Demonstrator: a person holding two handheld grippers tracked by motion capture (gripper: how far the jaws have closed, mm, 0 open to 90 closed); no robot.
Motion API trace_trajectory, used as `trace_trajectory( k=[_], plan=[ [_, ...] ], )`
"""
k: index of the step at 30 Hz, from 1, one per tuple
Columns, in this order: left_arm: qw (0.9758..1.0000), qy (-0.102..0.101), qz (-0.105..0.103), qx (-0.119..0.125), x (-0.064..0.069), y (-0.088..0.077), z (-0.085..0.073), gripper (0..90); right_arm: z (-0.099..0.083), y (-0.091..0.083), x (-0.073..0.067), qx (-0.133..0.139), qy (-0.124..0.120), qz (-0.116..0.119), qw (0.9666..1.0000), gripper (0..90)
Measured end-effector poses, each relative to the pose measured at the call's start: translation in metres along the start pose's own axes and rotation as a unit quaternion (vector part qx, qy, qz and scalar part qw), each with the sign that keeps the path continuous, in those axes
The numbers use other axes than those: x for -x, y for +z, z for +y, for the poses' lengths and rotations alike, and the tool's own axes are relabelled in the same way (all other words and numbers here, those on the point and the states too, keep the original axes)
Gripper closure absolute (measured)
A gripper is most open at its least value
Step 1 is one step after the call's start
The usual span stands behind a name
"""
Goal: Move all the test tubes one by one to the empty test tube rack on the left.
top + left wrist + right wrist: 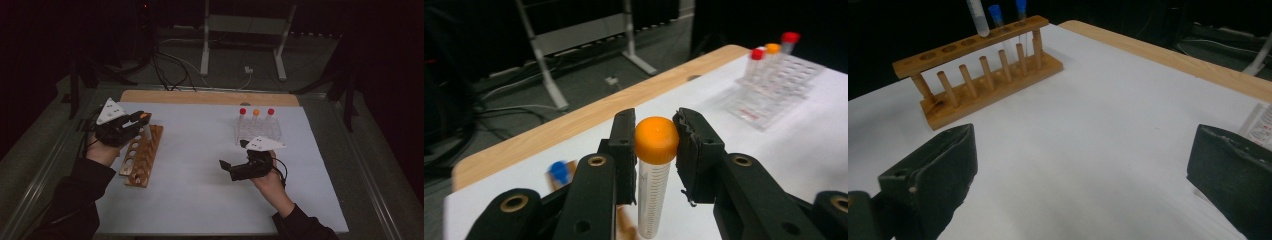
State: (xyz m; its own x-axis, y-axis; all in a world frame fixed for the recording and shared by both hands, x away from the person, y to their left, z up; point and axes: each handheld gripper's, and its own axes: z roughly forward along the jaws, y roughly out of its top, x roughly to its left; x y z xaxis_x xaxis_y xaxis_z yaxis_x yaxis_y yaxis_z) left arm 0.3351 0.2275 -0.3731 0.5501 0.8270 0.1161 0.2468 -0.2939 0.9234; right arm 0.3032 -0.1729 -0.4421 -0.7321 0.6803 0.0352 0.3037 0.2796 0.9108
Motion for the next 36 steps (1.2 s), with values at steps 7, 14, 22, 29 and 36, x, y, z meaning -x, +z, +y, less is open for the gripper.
trace_trajectory(
  k=[7,14,22,29,36],
  plan=[
    [0.9990,-0.022,0.038,0.001,-0.022,0.000,-0.012,71.9,0.000,0.000,0.000,0.001,0.002,0.000,1.0000,0.0],
    [0.9979,-0.042,0.047,-0.014,-0.029,0.015,-0.033,71.9,0.000,0.000,0.001,-0.001,0.002,0.002,1.0000,0.0],
    [0.9966,-0.056,0.046,-0.039,-0.027,0.026,-0.054,71.8,-0.001,0.000,0.002,-0.002,0.005,0.003,1.0000,0.0],
    [0.9954,-0.061,0.045,-0.058,-0.025,0.034,-0.068,71.7,0.000,0.000,0.002,-0.002,0.006,0.006,1.0000,0.0],
    [0.9950,-0.060,0.051,-0.060,-0.023,0.034,-0.072,71.5,0.000,0.000,0.002,-0.003,0.007,0.009,0.9999,0.0]
  ],
)
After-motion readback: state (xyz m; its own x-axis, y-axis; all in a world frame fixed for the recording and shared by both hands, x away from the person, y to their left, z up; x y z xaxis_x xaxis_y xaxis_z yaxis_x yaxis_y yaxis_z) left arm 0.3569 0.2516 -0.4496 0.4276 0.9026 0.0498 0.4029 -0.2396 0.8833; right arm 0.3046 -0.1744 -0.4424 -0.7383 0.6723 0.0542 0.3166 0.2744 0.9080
